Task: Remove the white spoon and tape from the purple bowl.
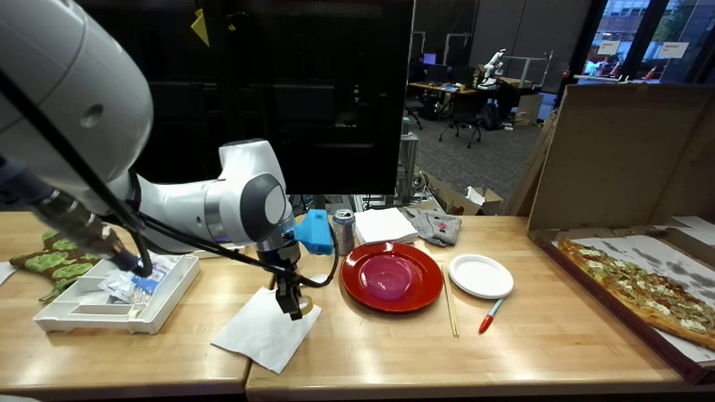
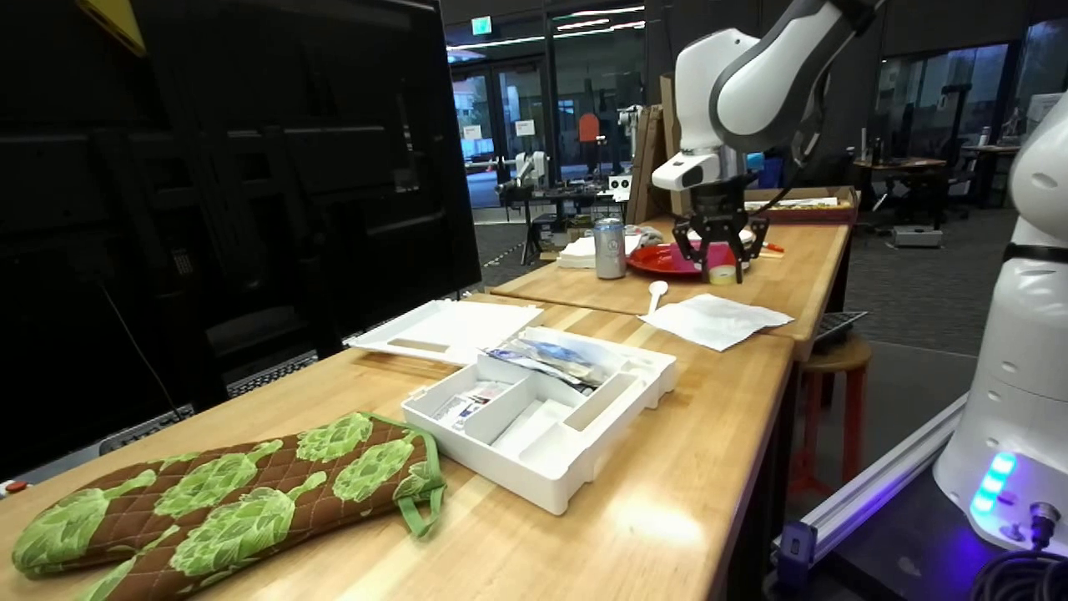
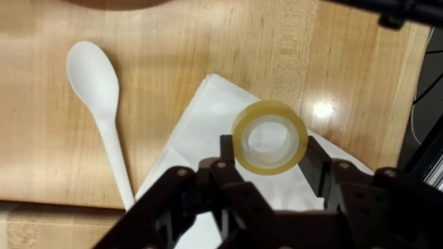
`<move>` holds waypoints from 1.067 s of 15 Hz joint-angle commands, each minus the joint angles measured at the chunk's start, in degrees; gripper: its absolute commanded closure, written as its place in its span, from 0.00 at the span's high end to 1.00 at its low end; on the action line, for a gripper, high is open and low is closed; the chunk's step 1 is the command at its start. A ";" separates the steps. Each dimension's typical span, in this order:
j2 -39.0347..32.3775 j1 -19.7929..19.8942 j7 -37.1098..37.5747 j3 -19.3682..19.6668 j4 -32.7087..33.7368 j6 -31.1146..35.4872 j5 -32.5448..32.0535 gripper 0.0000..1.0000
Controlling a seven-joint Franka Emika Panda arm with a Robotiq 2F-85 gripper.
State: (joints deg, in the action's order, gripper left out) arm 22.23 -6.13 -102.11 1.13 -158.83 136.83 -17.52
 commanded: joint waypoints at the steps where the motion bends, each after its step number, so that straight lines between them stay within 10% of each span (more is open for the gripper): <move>1: 0.70 -1.66 -3.47 -0.12 0.04 -2.77 0.76 0.24; 7: -0.14 -2.52 -7.40 -0.60 0.03 -5.93 0.53 0.24; 8: -0.29 -2.43 -7.36 -0.82 0.02 -6.34 0.35 0.36; 9: -0.37 -2.36 -7.44 -0.99 0.01 -6.59 0.21 0.74; 16: -0.71 -2.37 -7.40 -1.87 0.00 -7.96 0.05 1.00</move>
State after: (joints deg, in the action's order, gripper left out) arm 21.19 -8.28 -109.02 -0.17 -158.89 129.93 -17.33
